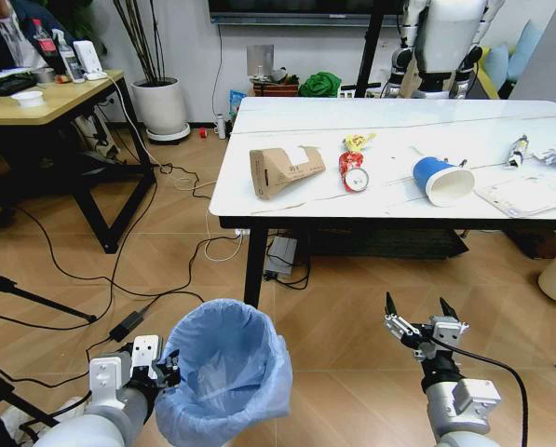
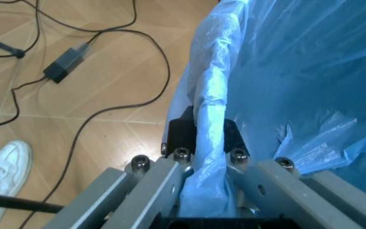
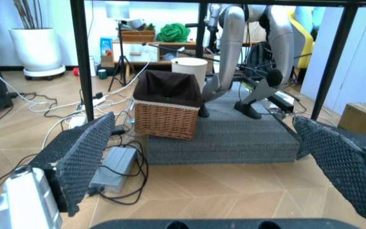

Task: Pick up the trash bin and place the trash from the table into it.

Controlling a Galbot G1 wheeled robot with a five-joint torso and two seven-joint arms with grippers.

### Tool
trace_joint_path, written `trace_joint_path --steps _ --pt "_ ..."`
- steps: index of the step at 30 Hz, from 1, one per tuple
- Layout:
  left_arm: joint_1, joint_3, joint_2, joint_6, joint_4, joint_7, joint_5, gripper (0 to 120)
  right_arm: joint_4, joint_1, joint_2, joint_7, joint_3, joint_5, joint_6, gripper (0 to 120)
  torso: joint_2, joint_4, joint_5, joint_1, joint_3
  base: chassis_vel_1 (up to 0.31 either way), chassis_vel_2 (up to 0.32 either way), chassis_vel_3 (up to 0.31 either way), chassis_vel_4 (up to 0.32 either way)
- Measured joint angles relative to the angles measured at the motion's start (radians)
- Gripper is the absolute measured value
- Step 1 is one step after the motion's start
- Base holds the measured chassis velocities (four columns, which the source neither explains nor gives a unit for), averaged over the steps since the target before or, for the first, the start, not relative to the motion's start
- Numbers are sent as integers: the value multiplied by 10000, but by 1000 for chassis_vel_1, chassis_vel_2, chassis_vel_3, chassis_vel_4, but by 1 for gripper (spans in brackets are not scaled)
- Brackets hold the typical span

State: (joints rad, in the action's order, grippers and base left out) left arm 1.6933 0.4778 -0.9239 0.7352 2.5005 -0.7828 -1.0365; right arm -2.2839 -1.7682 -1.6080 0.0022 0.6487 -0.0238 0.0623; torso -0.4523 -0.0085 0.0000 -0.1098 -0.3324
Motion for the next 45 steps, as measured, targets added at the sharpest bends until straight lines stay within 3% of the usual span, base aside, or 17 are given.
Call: trace_joint_path --steps 12,45 --pt "-51 371 235 2 0 -513 -958 0 -51 -81 0 -5 -22 143 -9 100 -546 1 0 -218 -328 0 0 0 0" --pt "-377 406 375 1 -5 -427 -915 0 -188 -139 0 -45 -90 86 15 100 -1869 0 0 -740 -1130 0 0 0 0"
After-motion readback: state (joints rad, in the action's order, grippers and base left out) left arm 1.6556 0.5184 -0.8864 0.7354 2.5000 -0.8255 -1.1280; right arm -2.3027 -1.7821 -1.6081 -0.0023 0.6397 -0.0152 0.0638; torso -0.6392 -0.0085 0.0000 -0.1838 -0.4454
